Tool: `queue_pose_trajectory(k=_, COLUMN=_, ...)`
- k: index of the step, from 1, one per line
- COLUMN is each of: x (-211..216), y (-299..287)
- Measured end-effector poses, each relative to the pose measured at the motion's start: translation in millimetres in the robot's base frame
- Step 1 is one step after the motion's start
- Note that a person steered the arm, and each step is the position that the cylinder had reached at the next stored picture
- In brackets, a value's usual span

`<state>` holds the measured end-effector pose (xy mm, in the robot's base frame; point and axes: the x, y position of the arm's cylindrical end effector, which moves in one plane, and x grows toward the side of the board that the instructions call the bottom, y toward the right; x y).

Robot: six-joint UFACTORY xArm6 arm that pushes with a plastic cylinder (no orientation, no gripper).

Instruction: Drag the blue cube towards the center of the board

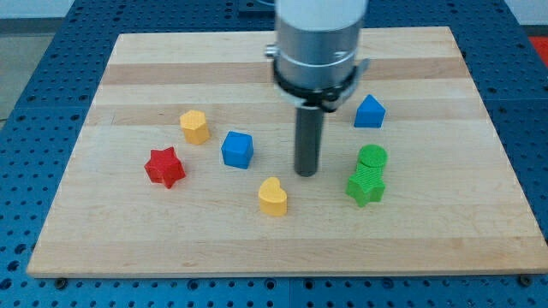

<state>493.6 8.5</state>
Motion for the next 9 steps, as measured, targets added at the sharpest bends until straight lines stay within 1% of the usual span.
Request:
queue_pose_trajectory(k=2, x=8.2, y=-67.0)
queue_pose_trajectory(k=3, x=8.0, y=-91.2)
queue_pose_trajectory(k=5, x=-18.2, y=-80.7)
queue_pose_trajectory(k=9, x=-74.8, y=-84.7)
